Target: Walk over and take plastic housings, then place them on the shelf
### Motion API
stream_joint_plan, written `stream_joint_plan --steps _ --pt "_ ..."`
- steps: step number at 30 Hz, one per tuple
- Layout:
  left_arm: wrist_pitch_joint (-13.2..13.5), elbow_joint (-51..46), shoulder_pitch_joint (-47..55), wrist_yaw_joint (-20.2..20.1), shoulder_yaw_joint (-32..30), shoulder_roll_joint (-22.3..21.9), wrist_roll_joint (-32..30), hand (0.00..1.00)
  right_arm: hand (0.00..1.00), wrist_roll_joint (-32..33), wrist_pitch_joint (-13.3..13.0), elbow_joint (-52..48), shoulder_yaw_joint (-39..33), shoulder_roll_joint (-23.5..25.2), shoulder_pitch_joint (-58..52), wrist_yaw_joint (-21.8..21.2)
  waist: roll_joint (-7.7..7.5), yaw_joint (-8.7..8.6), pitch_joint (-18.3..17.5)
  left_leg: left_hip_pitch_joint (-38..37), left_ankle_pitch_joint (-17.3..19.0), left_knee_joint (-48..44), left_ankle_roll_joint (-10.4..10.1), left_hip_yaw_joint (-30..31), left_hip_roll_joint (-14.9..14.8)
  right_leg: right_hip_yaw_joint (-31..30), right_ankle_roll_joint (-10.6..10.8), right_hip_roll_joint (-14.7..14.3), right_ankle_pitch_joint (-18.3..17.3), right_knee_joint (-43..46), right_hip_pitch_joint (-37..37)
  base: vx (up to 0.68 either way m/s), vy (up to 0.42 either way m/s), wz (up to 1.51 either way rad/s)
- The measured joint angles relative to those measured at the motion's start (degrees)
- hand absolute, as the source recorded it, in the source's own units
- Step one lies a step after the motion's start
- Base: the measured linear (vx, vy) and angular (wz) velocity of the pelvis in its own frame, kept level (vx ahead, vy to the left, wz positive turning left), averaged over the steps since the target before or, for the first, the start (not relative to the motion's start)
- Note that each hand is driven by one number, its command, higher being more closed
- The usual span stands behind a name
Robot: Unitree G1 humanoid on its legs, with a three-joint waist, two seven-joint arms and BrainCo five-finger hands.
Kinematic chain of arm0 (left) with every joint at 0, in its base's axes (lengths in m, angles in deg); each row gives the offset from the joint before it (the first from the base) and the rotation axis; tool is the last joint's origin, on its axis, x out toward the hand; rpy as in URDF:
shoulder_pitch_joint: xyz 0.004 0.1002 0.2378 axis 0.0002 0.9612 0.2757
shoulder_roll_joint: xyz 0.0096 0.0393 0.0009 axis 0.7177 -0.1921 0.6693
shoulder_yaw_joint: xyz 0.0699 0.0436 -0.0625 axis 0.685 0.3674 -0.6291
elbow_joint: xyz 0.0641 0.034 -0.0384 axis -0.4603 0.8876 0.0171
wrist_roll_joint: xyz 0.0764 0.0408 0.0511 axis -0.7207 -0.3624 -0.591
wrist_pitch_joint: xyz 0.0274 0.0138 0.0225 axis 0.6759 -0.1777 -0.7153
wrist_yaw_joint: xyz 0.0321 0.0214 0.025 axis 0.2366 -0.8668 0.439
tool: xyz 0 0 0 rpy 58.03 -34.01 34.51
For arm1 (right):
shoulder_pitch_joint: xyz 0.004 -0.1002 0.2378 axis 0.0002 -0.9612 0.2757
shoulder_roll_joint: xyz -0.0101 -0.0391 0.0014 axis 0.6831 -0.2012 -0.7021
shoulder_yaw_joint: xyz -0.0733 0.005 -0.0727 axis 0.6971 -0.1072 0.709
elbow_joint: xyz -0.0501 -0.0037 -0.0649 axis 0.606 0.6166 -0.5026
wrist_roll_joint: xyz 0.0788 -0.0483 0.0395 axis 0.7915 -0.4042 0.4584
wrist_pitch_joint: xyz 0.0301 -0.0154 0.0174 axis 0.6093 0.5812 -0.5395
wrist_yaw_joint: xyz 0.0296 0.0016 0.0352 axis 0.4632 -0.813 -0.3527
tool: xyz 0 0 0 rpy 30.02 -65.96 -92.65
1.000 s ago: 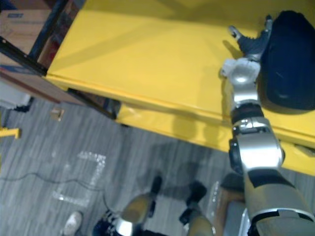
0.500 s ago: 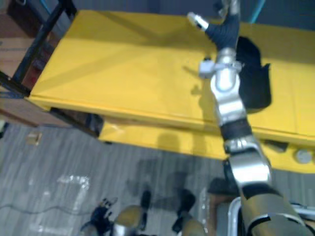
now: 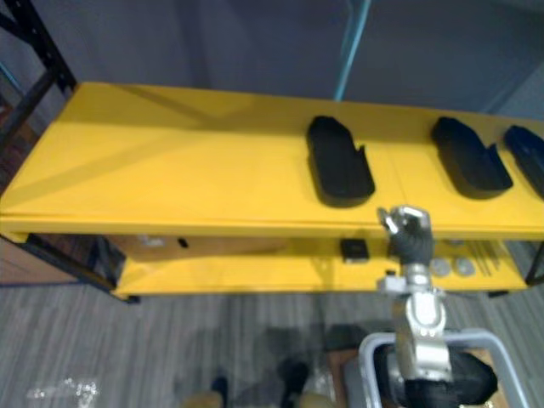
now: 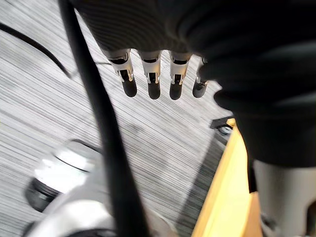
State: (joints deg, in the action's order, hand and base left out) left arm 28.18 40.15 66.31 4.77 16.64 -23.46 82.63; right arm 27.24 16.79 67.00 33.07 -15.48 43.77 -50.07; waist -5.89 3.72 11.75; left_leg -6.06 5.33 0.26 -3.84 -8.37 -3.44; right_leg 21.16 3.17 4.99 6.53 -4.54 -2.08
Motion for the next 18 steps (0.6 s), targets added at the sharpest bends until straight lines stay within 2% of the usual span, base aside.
stream_joint_plan --steps 5,8,15,18 --pt "-0.16 -1.46 -0.07 0.02 -0.17 1.00 0.02 0.00 1.00 -0.11 0.03 0.00 2.45 1.36 -0.47 -0.71 -1.29 -0.71 -0.96 -0.04 0.42 0.38 0.30 -0.22 0.41 -0.45 0.46 0.36 0.14 0.03 0.15 0.03 0.019 -0.02" --pt "-0.58 -3.90 -0.10 0.15 -0.14 1.07 0.03 0.00 1.00 -0.53 0.03 -0.01 4.84 1.58 0.01 -0.07 -1.31 0.03 -0.85 0.11 0.82 0.40 0.56 -0.11 0.71 -0.45 0.80 0.67 0.39 0.03 0.21 0.06 0.046 0.04" --pt "-4.92 -10.16 -0.21 0.64 0.67 1.39 -1.43 0.00 1.00 -1.66 0.21 -0.12 8.15 3.37 4.38 4.64 -1.49 1.83 1.29 1.61 1.11 0.05 0.79 1.26 1.33 -0.50 1.73 1.47 0.87 0.06 0.96 0.07 0.055 0.12" --pt "-5.66 -10.88 -0.10 1.37 2.84 1.68 -1.43 0.00 1.00 -2.52 0.57 -0.07 8.73 3.54 5.63 6.36 -1.22 2.14 2.01 2.26 1.12 -0.85 0.77 1.59 1.33 -0.61 2.26 1.75 1.21 0.06 0.85 0.06 0.060 0.25"
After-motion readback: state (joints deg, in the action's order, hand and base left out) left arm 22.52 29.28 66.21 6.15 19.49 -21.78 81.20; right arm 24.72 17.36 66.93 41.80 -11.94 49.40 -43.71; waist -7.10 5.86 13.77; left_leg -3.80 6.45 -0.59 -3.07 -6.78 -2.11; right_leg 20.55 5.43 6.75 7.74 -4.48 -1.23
